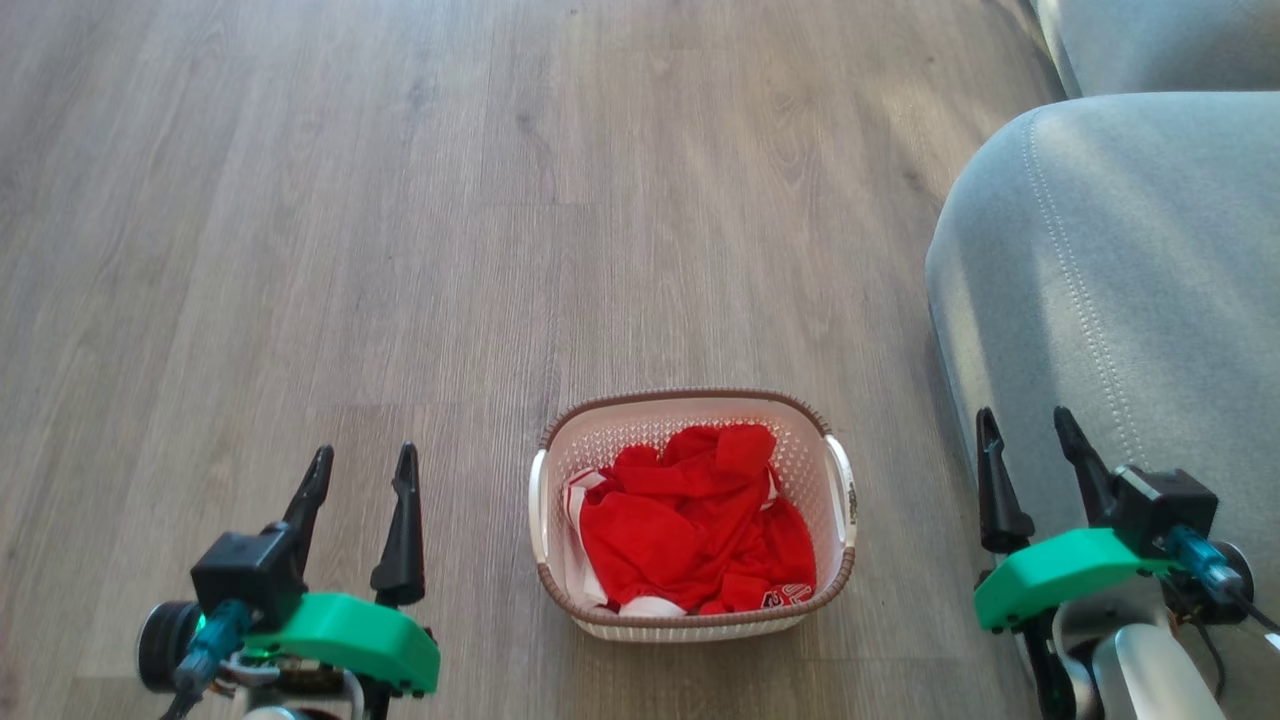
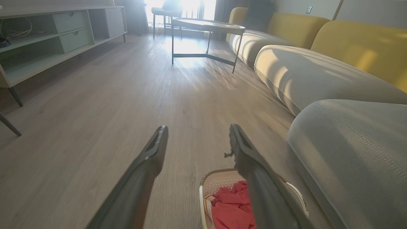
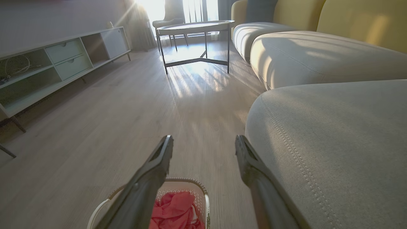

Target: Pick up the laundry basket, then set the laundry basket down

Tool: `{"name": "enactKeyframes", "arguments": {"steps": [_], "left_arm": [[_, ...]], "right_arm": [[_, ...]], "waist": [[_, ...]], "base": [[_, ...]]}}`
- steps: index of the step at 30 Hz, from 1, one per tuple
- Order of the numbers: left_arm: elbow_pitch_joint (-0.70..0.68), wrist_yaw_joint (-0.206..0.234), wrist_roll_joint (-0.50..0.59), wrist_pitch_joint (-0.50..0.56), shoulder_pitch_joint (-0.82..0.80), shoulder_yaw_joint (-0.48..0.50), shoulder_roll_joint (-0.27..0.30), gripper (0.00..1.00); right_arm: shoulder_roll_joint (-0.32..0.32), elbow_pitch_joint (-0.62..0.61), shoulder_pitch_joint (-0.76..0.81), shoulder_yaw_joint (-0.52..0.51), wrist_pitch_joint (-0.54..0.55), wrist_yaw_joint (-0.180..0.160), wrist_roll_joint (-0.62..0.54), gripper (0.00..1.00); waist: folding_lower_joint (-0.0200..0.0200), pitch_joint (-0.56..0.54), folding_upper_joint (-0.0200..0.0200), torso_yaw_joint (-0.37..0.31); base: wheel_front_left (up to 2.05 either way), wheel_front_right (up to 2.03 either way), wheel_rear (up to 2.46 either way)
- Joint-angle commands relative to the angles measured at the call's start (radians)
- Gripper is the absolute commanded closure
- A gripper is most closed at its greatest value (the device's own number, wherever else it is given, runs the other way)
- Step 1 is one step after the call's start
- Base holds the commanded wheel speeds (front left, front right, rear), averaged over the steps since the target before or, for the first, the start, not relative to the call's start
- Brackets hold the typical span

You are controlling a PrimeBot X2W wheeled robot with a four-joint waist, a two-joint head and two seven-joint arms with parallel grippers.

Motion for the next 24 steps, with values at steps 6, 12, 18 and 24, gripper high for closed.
{"name": "enactKeyframes", "arguments": {"steps": [6,12,18,24], "left_arm": [[-0.043,0.009,-0.006,0.014,-0.023,0.023,0.019,0.00],[-0.039,0.017,-0.010,0.017,-0.020,0.020,0.018,0.00],[-0.036,0.024,-0.009,0.022,-0.018,0.018,0.023,0.00],[-0.039,0.032,-0.003,0.022,-0.023,0.015,0.028,0.00]], "right_arm": [[-0.005,-0.066,-0.003,0.020,0.016,-0.006,-0.004,0.00],[-0.005,-0.083,0.006,0.015,0.028,-0.006,-0.003,0.00],[-0.005,-0.084,0.008,0.012,0.030,-0.006,0.001,0.00],[-0.005,-0.086,0.006,0.012,0.027,-0.006,0.004,0.00]], "waist": [[0.0001,-0.003,0.0000,-0.005],[0.0001,-0.004,0.0000,-0.006],[0.0001,-0.005,0.0000,-0.004],[0.0001,-0.003,0.0000,-0.003]], "base": [[0.00,0.00,0.00],[0.00,0.00,0.00],[0.00,0.00,0.00],[0.00,0.00,0.00]]}}
